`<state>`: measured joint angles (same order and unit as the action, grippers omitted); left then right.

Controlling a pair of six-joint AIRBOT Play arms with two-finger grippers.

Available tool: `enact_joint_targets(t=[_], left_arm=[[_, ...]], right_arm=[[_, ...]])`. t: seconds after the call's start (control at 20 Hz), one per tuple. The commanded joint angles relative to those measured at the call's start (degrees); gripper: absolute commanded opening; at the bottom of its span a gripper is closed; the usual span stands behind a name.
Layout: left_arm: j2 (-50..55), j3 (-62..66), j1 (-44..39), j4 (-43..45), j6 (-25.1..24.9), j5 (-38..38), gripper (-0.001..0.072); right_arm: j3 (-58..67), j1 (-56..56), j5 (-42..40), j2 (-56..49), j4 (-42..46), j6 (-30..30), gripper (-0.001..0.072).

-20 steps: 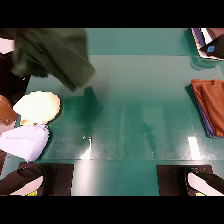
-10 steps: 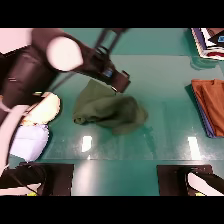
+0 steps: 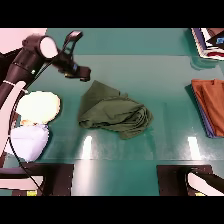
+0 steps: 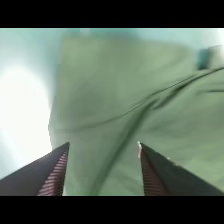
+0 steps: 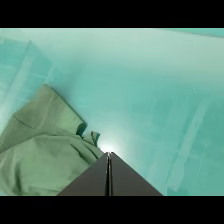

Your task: Fold the shirts.

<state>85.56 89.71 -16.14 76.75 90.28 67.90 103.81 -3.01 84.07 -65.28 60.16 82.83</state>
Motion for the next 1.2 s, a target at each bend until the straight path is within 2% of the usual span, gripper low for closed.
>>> enact_joint_targets(t=[0.0,0.1,0.45,0.65,0.8,0.85,0.9,0.95,1.15], left_arm=[[0.2,-11.9,9.5,-11.7,-4.0,-7.3,0.0385],[1.4,-15.4,11.3,-12.7,-5.3,-9.4,0.0380],[8.7,-15.8,11.5,-16.0,-6.8,-7.2,0.0382],[10.0,-15.8,11.5,-20.7,-7.4,-6.8,0.0379],[10.0,-15.8,10.5,-21.1,-7.8,-6.8,0.0377],[10.0,-15.8,9.7,-21.1,-7.8,-7.3,0.0311],[10.0,-15.8,9.0,-21.0,-7.8,-7.6,0.0101],[10.0,-15.8,8.7,-21.2,-8.0,-7.8,0.0024],[7.5,-11.0,9.3,-18.4,-7.8,-5.9,0.0024]], right_arm=[[0.0,0.0,0.6,-1.4,-0.3,0.1,0.0019],[0.0,0.0,1.1,-2.3,-0.3,0.1,0.0019],[0.0,0.0,1.4,-3.1,-0.5,0.1,0.0018],[0.0,0.0,1.4,-3.1,-0.5,0.1,0.0019],[0.0,0.0,1.5,-3.1,-0.5,0.1,0.0019],[0.0,0.0,1.5,-3.1,-0.5,0.1,0.0019],[0.0,0.0,1.8,-3.1,-0.5,0.1,0.0019],[0.0,0.0,2.4,-3.1,-0.1,0.1,0.0019],[-5.1,0.2,5.5,-1.9,5.1,0.1,0.0019]])
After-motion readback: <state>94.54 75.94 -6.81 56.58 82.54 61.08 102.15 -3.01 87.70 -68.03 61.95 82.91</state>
